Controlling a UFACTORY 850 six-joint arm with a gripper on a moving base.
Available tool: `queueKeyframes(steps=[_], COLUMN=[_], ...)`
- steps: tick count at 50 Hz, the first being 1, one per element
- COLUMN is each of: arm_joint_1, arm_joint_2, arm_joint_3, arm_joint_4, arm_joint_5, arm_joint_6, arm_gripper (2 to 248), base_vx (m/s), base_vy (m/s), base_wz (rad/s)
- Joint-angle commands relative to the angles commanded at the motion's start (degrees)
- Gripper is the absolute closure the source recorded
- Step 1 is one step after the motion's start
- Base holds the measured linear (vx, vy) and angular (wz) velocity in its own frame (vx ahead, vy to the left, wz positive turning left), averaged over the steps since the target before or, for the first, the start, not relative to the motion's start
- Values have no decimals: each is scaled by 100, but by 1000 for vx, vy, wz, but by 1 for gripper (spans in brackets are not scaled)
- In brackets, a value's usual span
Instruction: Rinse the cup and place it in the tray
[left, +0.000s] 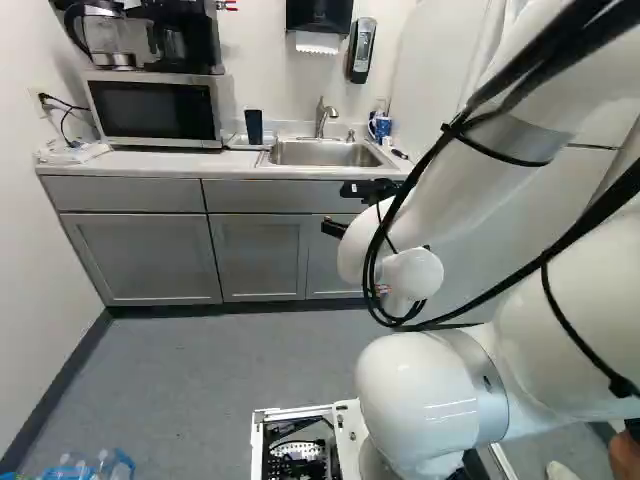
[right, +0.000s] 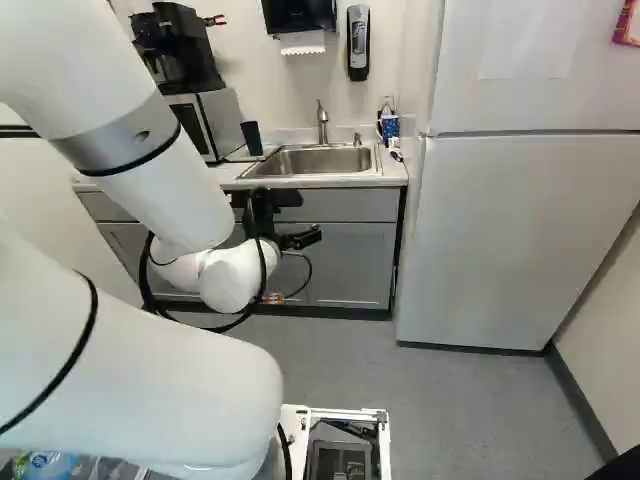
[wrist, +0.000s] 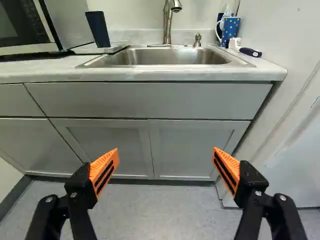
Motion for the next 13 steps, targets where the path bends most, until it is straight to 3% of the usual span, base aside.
queueKeyframes(steps=[13], arm_joint_1=[0], arm_joint_2=[0], arm_joint_3=[0], arm_joint_4=[0], arm_joint_5=[0], arm_joint_6=[0], arm_gripper=[3], base_vx=[0], base_vy=[0], base_wz=[0])
